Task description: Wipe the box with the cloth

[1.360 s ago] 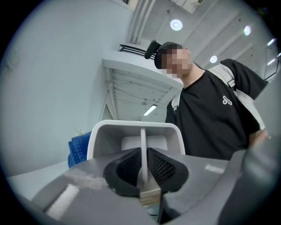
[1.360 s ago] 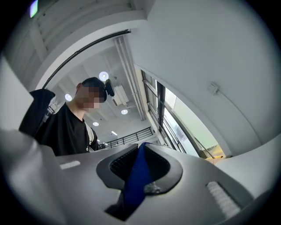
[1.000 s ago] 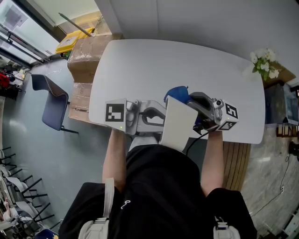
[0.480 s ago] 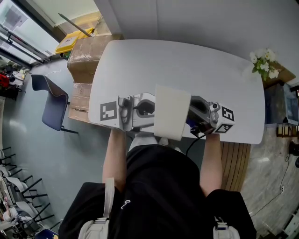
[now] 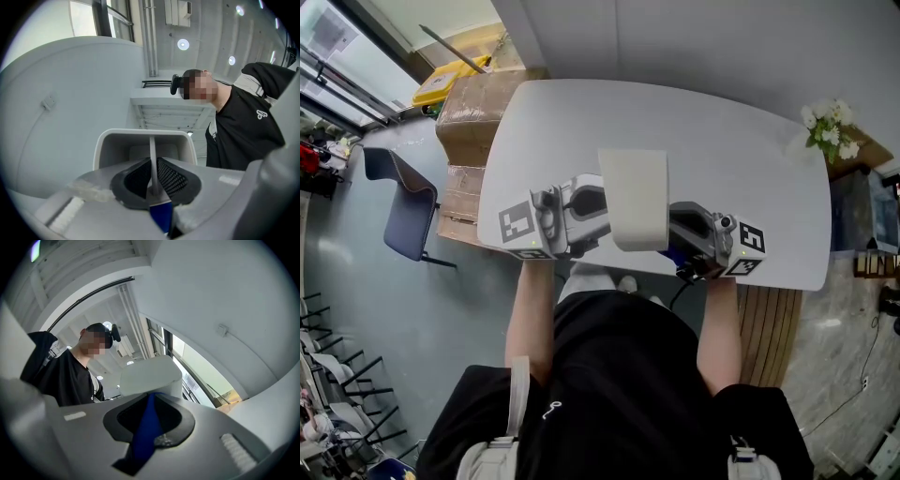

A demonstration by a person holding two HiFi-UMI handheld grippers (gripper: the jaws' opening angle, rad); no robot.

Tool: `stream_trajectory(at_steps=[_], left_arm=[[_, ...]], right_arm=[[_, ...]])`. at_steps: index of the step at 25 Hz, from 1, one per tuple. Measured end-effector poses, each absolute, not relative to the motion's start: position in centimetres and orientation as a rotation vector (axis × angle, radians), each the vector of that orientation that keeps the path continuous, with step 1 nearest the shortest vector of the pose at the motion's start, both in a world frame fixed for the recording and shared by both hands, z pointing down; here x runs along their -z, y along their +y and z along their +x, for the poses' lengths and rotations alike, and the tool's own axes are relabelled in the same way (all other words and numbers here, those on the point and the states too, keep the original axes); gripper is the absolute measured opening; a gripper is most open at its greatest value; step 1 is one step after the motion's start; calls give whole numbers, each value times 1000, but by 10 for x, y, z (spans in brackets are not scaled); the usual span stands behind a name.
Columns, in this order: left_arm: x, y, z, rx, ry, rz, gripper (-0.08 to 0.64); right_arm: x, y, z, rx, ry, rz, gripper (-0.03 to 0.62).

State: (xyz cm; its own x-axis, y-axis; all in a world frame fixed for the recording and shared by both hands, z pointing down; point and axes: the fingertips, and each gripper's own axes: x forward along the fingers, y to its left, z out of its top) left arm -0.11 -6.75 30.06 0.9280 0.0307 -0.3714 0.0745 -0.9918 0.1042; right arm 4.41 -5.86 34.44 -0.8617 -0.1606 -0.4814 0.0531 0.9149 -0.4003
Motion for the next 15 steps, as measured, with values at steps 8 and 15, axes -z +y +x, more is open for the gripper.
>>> stream_trajectory(at_steps=[8, 15], left_arm=[[-310, -84, -6, 524, -92, 2979, 49], [-324, -101, -14, 448, -247, 2970, 48]], right_arm=[[-346, -47, 39, 566, 2563, -64, 40], [-337, -29, 33, 533, 2568, 3, 43]])
